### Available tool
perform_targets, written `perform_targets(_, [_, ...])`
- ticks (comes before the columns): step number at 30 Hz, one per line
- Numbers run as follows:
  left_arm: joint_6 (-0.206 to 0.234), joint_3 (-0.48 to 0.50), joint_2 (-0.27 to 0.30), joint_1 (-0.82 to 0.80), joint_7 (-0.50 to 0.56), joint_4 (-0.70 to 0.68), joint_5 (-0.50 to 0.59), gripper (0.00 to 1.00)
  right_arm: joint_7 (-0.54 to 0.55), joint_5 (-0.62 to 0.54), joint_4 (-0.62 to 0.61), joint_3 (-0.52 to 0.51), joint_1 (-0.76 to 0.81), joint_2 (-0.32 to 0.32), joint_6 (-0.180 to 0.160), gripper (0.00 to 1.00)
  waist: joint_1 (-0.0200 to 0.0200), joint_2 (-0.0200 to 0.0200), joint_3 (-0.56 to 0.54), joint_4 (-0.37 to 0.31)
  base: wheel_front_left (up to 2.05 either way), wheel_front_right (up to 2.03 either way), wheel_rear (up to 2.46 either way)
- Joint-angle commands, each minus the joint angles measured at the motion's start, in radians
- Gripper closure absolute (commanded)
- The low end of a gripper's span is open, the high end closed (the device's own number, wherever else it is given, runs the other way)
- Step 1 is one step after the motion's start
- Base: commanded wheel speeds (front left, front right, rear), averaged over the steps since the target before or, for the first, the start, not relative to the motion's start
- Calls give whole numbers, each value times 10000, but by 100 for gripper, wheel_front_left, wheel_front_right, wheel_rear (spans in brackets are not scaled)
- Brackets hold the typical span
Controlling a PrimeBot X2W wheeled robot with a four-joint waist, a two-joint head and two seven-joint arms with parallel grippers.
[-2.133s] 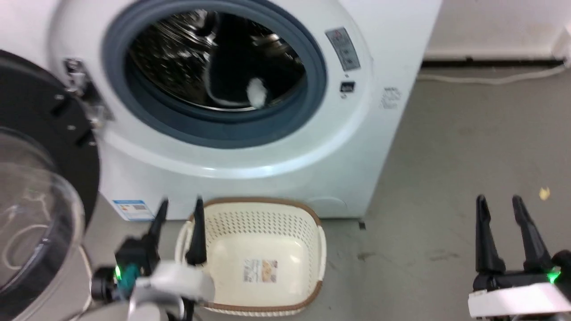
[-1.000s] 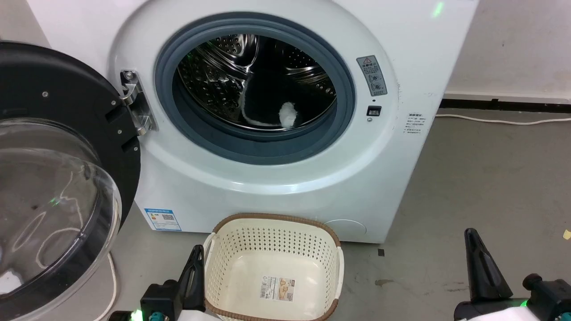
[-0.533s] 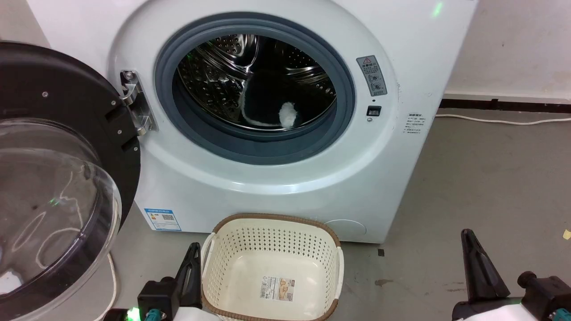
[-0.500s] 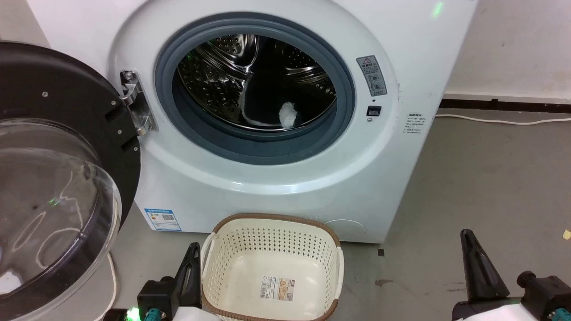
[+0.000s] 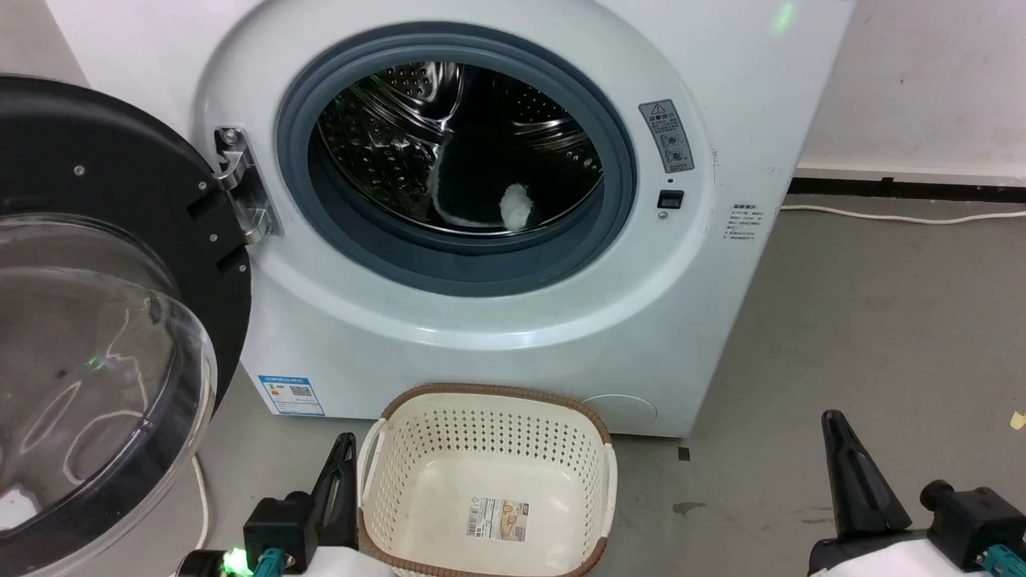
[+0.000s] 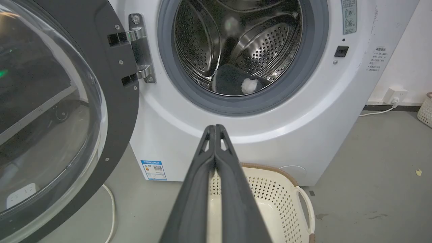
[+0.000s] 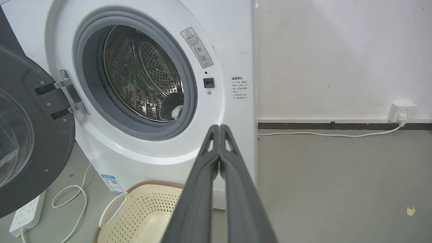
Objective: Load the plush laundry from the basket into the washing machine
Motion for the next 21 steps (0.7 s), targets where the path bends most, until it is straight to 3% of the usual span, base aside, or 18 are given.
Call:
perform_targets(1, [-31, 62, -2, -105, 63, -91, 93, 100, 56, -107, 11, 30, -158, -1, -2, 100, -1, 0, 0, -3, 0, 0, 0])
perform_targets(21, [-146, 303, -17, -164, 471, -344, 336, 100, 467, -503, 16, 66, -310, -2, -3, 100, -1, 0, -3, -44, 0, 0, 0])
